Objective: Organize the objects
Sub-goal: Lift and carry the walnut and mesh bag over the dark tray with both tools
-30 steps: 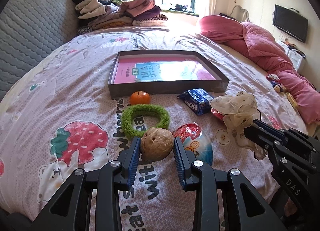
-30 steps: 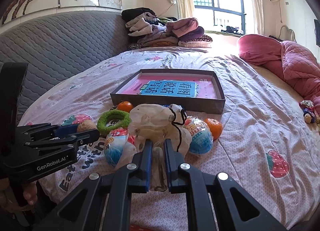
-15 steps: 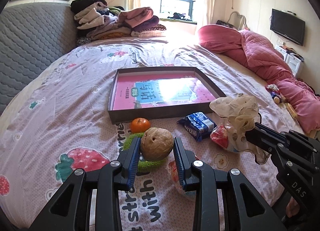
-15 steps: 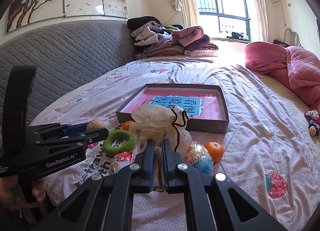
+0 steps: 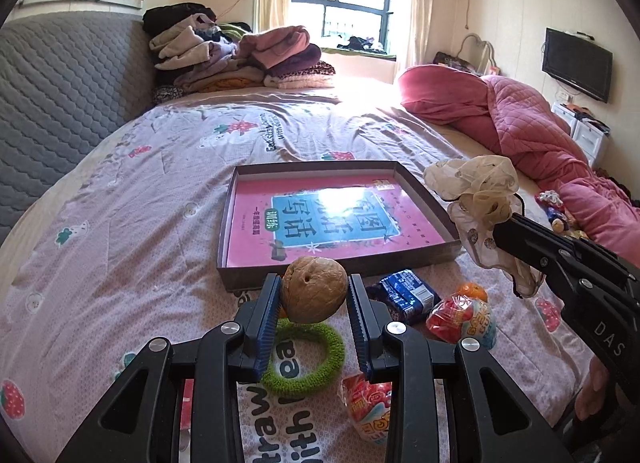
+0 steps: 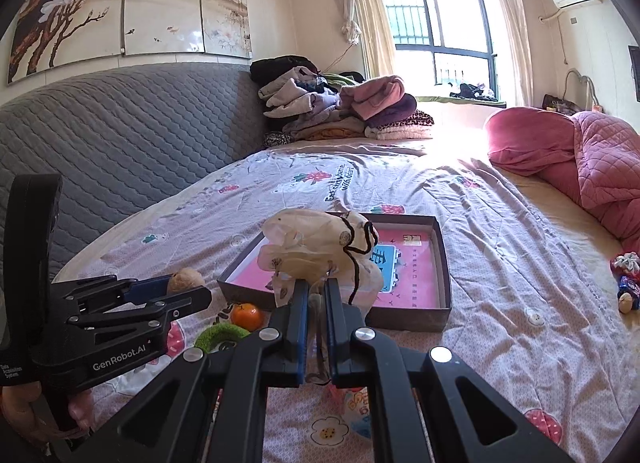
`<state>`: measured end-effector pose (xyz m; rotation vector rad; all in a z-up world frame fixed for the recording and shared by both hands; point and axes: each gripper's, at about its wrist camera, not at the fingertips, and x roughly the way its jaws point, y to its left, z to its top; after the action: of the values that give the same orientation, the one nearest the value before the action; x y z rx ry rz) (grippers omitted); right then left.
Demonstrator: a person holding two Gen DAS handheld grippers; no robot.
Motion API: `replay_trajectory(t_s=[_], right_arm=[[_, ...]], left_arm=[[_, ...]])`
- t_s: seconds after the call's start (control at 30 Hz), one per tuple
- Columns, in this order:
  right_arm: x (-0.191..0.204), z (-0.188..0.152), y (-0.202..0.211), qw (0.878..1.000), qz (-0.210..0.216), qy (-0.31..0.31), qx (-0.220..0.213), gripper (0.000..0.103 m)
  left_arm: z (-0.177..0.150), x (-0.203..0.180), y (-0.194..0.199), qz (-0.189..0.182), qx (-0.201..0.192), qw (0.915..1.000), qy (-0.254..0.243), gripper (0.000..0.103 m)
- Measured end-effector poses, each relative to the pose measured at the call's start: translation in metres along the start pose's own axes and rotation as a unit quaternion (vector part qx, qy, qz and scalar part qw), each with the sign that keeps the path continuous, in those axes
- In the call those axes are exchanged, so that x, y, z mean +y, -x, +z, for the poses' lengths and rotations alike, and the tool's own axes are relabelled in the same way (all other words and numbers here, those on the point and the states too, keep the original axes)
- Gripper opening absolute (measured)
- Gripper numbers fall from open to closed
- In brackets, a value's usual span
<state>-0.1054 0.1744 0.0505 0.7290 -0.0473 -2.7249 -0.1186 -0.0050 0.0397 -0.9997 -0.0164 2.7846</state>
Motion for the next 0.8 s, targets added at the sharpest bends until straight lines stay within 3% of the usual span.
replay_trajectory(t_s=[0.8], right_arm=[[-0.027,0.039,-0.043,1.0,-0.018,0.002,-0.008,0.008]], left_arm=[[0.059,0.018,-0.046,-0.002,-0.006,1.0,0.0,0.034]])
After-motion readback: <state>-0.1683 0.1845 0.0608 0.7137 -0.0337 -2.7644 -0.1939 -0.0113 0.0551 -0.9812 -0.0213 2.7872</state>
